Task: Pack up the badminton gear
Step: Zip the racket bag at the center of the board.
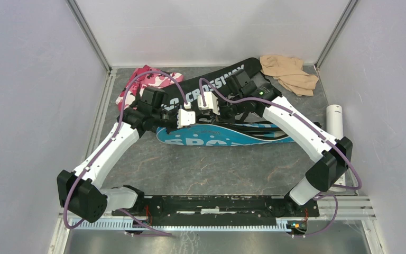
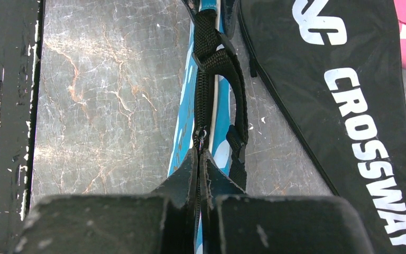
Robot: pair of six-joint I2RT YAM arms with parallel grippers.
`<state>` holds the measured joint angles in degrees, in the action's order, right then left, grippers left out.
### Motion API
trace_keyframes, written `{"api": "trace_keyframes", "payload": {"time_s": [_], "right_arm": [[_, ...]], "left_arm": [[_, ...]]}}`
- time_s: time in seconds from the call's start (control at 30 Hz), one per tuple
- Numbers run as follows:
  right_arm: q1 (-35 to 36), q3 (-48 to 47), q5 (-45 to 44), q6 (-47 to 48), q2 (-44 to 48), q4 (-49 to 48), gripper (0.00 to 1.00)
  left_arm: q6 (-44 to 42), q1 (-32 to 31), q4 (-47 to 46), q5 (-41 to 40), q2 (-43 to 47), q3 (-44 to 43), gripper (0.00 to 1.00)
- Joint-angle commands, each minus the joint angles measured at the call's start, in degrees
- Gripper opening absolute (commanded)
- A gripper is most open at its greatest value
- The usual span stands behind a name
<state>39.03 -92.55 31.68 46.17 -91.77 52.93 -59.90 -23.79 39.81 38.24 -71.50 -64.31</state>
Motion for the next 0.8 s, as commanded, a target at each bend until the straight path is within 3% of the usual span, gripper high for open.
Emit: {"api": "trace_keyframes", "payload": {"time_s": [0.0, 0.43, 0.77], "right_arm": [[-3.96, -1.54, -1.67, 3.91, 2.97, 7.69, 0.0], [-6.61, -0.14, 9.67, 14.17, 0.65, 14.43, 0.0], [-6.89, -0.08, 5.98, 14.06, 1.12, 13.49, 0.0]], "left_arm": [[-0.81, 1.3, 2.13, -5.15, 0.75, 0.33, 0.02], [-0.61, 1.6, 1.5, -0.97, 0.48, 0.45, 0.02], [-1.29, 1.59, 1.67, -2.48, 0.31, 0.88, 0.02]]}}
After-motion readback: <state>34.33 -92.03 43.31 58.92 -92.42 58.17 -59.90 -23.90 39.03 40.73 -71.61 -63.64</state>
